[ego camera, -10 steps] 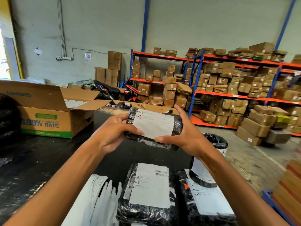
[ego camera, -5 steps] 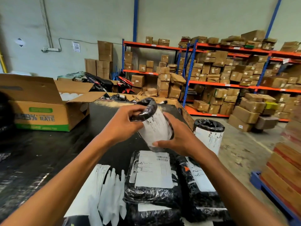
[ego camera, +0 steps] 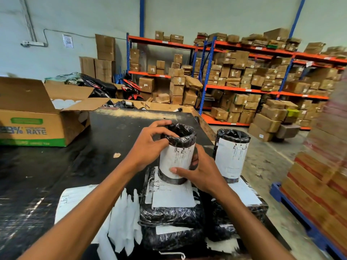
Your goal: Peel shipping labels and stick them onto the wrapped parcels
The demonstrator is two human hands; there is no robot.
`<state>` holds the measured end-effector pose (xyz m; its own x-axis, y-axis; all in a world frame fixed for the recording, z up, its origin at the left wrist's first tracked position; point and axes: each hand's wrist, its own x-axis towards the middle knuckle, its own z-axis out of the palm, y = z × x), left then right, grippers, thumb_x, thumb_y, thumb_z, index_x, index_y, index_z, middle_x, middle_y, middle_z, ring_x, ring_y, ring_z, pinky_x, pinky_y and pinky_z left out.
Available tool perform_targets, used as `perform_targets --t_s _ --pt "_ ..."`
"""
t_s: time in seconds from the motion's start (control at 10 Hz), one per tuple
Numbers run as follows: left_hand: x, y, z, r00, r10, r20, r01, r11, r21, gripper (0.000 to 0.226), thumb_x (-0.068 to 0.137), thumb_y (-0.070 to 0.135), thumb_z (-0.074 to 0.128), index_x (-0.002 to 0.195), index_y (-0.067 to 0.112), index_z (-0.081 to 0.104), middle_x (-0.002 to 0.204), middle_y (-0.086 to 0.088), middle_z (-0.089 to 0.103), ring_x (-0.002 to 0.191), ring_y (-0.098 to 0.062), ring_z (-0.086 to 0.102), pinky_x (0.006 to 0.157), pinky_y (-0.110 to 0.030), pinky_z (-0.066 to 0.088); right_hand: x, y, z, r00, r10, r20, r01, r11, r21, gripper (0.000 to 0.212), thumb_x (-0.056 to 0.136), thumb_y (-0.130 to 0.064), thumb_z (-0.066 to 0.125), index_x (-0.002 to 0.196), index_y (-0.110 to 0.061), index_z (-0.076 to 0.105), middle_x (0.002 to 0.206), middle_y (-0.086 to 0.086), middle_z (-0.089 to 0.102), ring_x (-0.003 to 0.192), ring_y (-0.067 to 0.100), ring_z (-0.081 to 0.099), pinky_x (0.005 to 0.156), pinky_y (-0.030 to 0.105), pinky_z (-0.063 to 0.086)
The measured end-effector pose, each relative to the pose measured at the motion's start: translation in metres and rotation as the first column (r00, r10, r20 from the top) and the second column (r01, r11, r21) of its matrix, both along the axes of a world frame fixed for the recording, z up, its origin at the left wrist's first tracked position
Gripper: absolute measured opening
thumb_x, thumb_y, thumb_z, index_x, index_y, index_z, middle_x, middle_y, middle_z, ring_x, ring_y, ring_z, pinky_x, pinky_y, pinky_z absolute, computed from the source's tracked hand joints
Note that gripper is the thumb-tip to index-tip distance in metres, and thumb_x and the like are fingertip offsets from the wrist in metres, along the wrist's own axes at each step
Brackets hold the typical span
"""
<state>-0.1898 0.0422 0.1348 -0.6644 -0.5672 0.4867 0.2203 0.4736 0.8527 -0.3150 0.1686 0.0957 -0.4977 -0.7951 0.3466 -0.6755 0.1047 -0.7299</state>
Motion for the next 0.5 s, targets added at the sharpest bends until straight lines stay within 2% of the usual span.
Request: perform_targets --t_s 0.1,0.2,0.3,0.4,0.5 --pt "-0.005 0.0 -0.003 0.999 0.028 -0.016 -0.027 0.997 0.067 0.045 0.079 -0.017 0.049 0.085 0.021 0.071 0.135 0.0 0.053 0.13 -0.013 0.045 0.104 -0.035 0.043 -0.001 0.004 0.0 1.0 -0.022 0.002 0.022 1.0 0.021 0.078 0.066 -0.041 0.083 0.13 -0.025 0.041 0.098 -0.019 0.052 0.075 -0.008 0.048 0.058 0.008 0.037" --pt "-0.009 0.006 -0.009 0.999 0.037 0.011 -0.038 0.992 0.12 0.048 0.086 -0.011 0.048 0.119 0.022 0.057 0.134 0.004 0.051 0.128 -0.01 0.047 0.094 -0.019 0.044 -0.004 0.007 -0.001 0.998 -0.038 0.047 0.035 0.998 0.061 0.072 0.07 -0.04 0.081 0.129 -0.023 0.042 0.085 -0.023 0.046 0.071 -0.006 0.047 0.053 0.008 0.038" --pt "-0.009 0.013 -0.024 0.998 0.017 0.063 -0.028 0.985 0.173 0.064 0.092 -0.006 0.042 0.146 0.026 0.029 0.136 0.007 0.043 0.124 -0.005 0.042 0.092 -0.016 0.04 -0.004 0.007 -0.007 0.998 -0.02 0.058 0.013 0.992 0.124 0.068 0.073 -0.041 0.078 0.129 -0.02 0.044 0.087 -0.022 0.047 0.071 -0.005 0.046 0.056 0.011 0.036" --pt "-0.006 0.016 -0.031 0.991 0.026 0.133 -0.052 0.978 0.2 0.069 0.094 -0.002 0.041 0.152 0.027 0.015 0.149 0.002 0.037 0.133 -0.011 0.037 0.108 -0.032 0.036 -0.002 0.009 -0.009 0.998 -0.004 0.061 -0.005 0.989 0.151 0.069 0.074 -0.042 0.076 0.131 -0.019 0.045 0.102 -0.012 0.053 0.082 0.003 0.05 0.067 0.019 0.039" --pt "-0.001 0.022 -0.032 0.982 0.05 0.184 -0.081 0.983 0.164 0.068 0.093 -0.002 0.041 0.15 0.03 0.021 0.15 0.006 0.038 0.131 -0.008 0.039 0.109 -0.034 0.035 0.001 0.02 -0.008 0.998 0.005 0.059 -0.013 0.991 0.133 0.069 0.077 -0.039 0.074 0.136 -0.02 0.042 0.108 -0.006 0.053 0.095 0.012 0.052 0.077 0.025 0.041"
